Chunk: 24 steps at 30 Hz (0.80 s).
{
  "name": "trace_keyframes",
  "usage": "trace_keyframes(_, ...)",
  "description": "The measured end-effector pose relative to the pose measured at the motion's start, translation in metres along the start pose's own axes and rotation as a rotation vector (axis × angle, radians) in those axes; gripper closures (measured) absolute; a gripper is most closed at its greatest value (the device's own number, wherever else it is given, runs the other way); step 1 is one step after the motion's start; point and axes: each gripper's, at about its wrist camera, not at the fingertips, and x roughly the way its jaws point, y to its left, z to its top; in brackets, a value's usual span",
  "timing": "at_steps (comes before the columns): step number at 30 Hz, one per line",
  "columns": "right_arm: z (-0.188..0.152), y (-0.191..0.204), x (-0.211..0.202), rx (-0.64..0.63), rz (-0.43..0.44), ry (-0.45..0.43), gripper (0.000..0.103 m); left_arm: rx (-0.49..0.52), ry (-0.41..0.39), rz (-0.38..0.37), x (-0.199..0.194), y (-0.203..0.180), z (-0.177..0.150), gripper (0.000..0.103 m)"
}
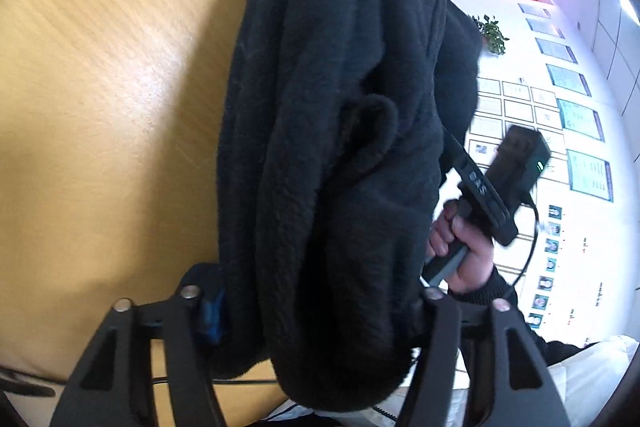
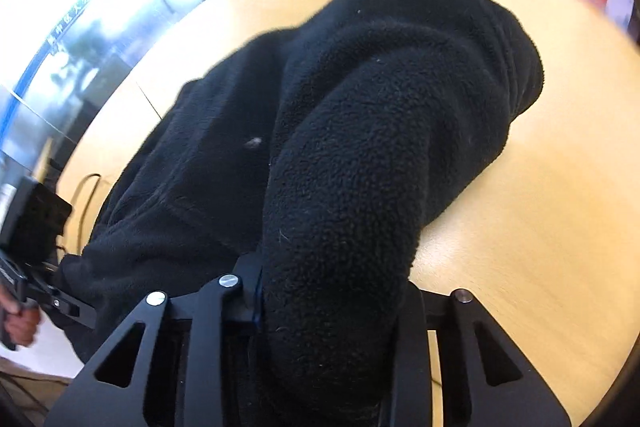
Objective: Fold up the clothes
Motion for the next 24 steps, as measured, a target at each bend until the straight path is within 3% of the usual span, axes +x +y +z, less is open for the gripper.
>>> trace_keyframes(7,-0.004,0.048,-0.056,-0.051,-0.051,-0.153,0.076,0.074,-0.12,-0.011,-0.063,-0.031,-0.029,0.048)
trace_keyframes(12,0.037,0.082,-0.083,-0.058,0.01,-0.255,0.076,0.166,-0.262,0.012,-0.152,-0.061,-0.021,0.048)
trace_keyframes(18,0.123,0.136,-0.065,-0.02,0.095,-0.362,0.075,0.256,-0.336,0.115,-0.251,-0.06,0.05,0.047)
trace_keyframes(24,0.209,0.179,0.041,0.068,0.109,-0.351,0.075,0.303,-0.307,0.21,-0.291,-0.006,0.171,0.047)
